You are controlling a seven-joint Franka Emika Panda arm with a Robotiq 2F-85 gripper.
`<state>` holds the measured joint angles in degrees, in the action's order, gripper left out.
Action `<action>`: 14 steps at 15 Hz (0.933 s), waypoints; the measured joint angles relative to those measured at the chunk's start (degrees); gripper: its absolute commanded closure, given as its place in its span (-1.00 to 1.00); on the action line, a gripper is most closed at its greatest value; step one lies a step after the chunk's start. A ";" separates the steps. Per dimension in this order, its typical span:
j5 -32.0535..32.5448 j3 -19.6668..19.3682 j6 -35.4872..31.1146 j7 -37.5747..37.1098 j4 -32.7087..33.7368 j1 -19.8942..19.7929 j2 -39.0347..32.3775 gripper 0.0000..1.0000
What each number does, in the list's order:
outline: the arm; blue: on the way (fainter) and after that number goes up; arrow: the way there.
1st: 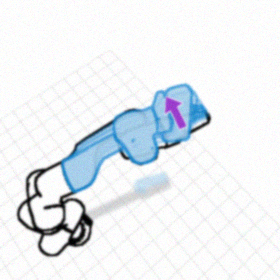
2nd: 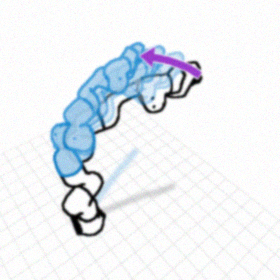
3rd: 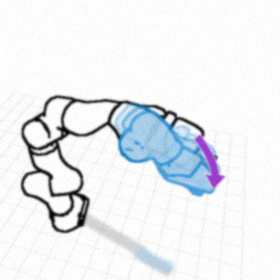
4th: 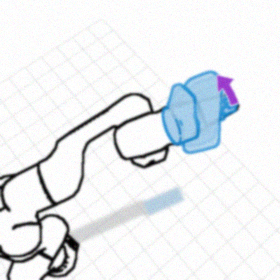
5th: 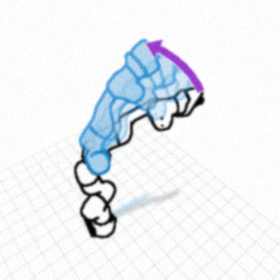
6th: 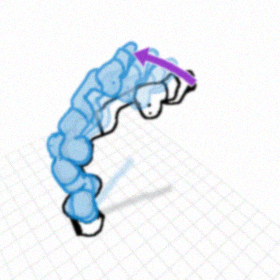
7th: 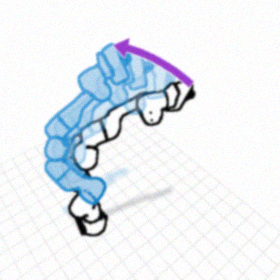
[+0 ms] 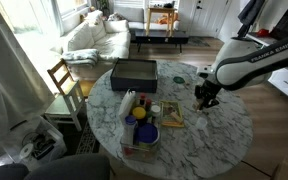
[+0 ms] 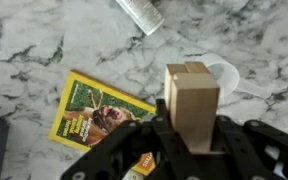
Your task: Place the wooden blocks on the measuring cup parallel to one another then put them on the table.
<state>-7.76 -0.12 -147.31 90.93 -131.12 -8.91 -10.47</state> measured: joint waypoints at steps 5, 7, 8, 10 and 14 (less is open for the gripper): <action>0.05 1.39 -0.04 13.97 3.28 -0.06 -2.79 0.83; 0.06 1.54 -0.04 20.20 4.59 -0.28 -4.67 0.83; 0.08 1.57 -0.04 23.26 5.14 -0.43 -5.63 0.83; 0.43 1.62 -0.05 29.44 5.95 -0.88 -7.56 0.83; 2.58 1.73 -1.13 39.92 6.52 -1.52 -10.63 0.34</action>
<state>-5.17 1.61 -148.44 130.85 -124.60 -10.43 -21.10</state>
